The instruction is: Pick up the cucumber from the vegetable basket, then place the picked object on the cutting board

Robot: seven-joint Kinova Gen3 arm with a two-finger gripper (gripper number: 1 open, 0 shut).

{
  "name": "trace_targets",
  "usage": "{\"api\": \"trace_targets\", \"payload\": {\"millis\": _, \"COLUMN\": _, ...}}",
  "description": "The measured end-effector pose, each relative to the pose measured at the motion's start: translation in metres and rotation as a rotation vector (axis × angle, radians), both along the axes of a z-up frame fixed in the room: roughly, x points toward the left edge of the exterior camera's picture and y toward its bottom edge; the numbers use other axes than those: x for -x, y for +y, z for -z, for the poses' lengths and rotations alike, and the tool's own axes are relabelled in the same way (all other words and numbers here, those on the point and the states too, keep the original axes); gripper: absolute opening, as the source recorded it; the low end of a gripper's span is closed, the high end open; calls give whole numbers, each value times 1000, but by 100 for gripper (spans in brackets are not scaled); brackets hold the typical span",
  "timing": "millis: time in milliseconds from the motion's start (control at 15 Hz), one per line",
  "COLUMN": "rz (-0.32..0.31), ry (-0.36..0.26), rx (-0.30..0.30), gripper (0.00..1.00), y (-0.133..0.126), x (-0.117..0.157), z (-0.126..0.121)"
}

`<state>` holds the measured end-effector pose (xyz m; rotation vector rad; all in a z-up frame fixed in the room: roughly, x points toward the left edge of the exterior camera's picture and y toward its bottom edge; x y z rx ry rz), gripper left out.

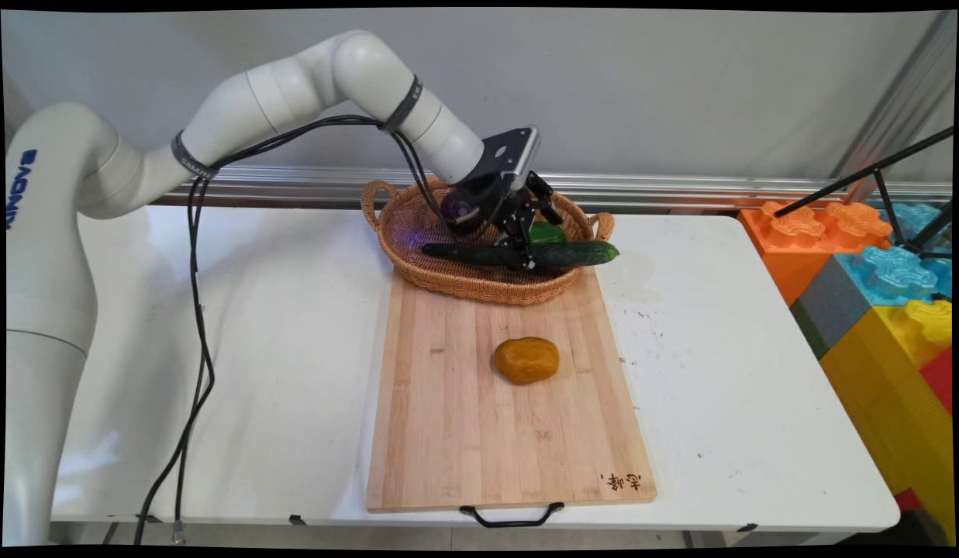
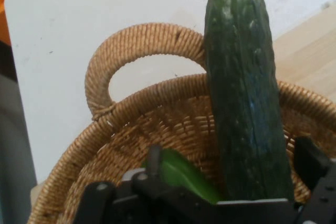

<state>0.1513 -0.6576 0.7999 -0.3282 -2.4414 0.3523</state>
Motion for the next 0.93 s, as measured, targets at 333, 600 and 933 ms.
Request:
{"api": "trace_targets", "payload": {"millis": 333, "rz": 18, "ry": -11, "rx": -19, "gripper": 0, "y": 1, "x": 3, "z": 3}}
{"api": "trace_targets", "payload": {"millis": 600, "rz": 12, "ry": -15, "rx": -41, "gripper": 0, "y": 3, "x": 2, "z": 0}}
{"api": "trace_targets", "payload": {"millis": 933, "rz": -39, "ry": 12, "rx": -52, "gripper": 0, "y": 4, "x": -5, "z": -24}}
